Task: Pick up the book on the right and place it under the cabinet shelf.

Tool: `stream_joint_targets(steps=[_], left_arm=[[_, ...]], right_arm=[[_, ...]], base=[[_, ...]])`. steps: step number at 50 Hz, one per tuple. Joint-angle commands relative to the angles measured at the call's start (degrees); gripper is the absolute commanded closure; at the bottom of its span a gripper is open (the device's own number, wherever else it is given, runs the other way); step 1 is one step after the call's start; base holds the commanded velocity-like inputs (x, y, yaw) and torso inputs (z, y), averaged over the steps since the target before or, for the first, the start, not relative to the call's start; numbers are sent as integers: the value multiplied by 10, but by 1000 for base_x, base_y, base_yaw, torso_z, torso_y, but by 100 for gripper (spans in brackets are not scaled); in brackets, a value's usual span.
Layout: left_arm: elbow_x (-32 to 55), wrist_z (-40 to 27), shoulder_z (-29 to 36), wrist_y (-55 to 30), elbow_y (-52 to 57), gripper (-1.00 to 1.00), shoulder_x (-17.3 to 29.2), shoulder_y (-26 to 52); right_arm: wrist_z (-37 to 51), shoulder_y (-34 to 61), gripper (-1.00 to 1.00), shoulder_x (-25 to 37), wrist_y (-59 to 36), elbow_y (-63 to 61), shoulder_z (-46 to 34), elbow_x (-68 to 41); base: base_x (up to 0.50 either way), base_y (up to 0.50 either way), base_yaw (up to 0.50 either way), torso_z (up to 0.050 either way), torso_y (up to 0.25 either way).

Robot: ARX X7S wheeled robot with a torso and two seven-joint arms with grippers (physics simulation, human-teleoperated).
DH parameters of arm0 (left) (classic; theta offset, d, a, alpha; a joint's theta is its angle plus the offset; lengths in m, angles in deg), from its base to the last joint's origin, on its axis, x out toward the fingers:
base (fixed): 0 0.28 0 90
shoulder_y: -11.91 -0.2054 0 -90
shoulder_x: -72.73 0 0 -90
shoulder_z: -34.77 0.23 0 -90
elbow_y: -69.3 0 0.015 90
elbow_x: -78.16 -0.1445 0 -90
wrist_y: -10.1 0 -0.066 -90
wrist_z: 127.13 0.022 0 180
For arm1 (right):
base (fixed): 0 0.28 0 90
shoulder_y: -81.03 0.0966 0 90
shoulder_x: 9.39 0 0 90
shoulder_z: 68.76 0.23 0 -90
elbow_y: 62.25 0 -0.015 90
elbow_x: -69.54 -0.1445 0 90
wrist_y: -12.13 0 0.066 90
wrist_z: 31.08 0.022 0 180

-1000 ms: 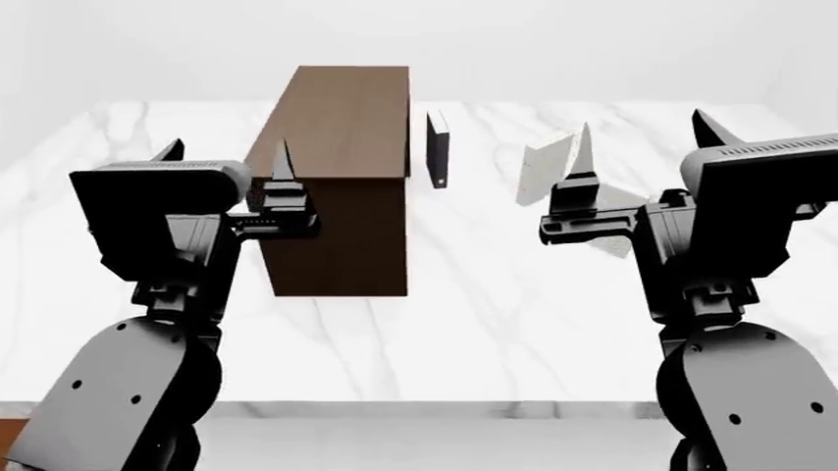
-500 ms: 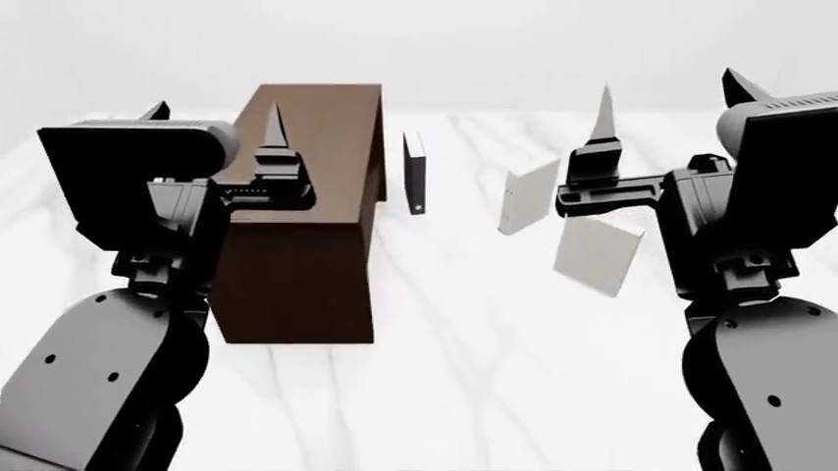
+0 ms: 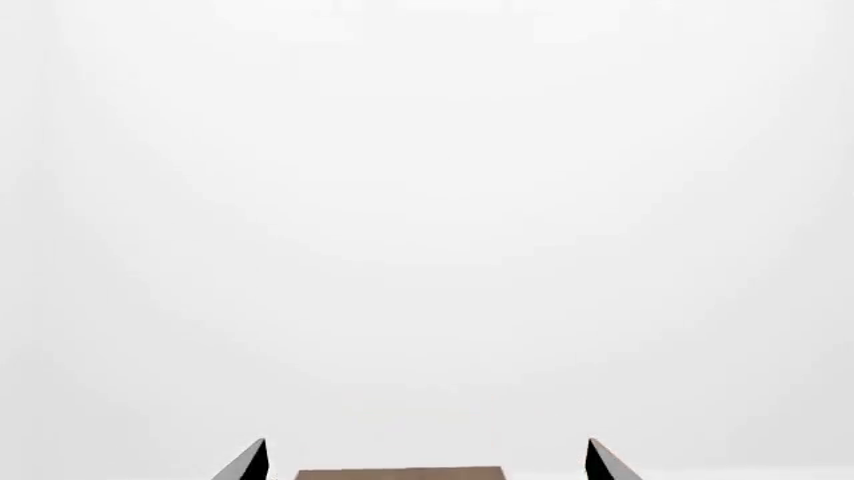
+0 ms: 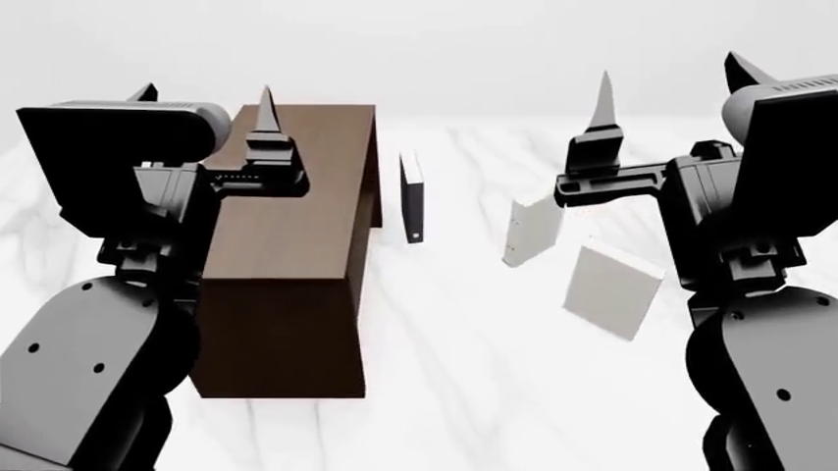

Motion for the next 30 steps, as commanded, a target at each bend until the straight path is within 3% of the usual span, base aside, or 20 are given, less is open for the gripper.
stream_joint_targets(steps=[1,30], left_arm=[[2,-3,2,1,-2,-100,4,2],[12,-13,3,-7,5,-100,10,8]], right_arm=[[2,5,-100,2,0,1,-2,-3],[6,10,-100,5,-10,-6,3,-12]], base=[[262,0,0,0,0],[221,0,0,0,1]])
